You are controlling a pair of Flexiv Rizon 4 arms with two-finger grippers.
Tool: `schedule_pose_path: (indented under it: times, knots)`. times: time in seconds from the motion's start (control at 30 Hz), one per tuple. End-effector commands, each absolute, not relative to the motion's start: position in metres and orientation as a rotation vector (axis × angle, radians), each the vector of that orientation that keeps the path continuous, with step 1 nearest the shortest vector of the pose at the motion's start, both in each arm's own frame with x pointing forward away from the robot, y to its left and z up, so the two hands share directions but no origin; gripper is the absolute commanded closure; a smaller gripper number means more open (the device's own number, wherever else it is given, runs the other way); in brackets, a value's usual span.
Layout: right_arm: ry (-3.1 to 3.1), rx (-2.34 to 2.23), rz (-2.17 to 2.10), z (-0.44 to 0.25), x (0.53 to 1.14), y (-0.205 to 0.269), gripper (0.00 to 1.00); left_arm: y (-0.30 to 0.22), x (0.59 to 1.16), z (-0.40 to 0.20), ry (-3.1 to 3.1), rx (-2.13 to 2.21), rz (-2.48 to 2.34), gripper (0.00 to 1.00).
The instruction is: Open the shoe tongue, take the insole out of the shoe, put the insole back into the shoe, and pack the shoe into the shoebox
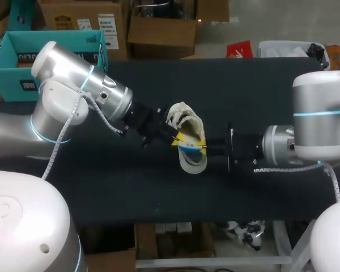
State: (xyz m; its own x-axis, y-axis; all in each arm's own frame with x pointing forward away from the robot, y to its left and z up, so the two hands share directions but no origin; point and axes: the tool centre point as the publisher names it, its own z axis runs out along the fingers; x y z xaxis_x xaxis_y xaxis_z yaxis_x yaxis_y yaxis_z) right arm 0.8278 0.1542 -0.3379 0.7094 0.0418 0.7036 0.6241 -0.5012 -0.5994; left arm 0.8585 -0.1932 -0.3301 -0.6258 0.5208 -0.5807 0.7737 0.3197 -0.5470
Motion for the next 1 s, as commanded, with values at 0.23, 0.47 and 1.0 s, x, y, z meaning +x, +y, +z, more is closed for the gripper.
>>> schedule_pose_path:
  times: [0.23,0.47,1.0]
  knots:
    - [-0.514,-2.0,-0.758,-0.35,0.852,0.151,1.0,-0.2,0.879,-0.347,2.311,1.091,-1.234,1.0]
    - [-0.508,-2.013,-0.752,-0.355,0.859,0.15,1.0,-0.2,0.889,-0.353,2.319,1.03,-1.261,1.0]
    - [-0.482,-2.028,-0.765,-0.357,0.854,0.144,1.0,-0.204,0.853,-0.326,2.204,1.132,-1.273,0.91]
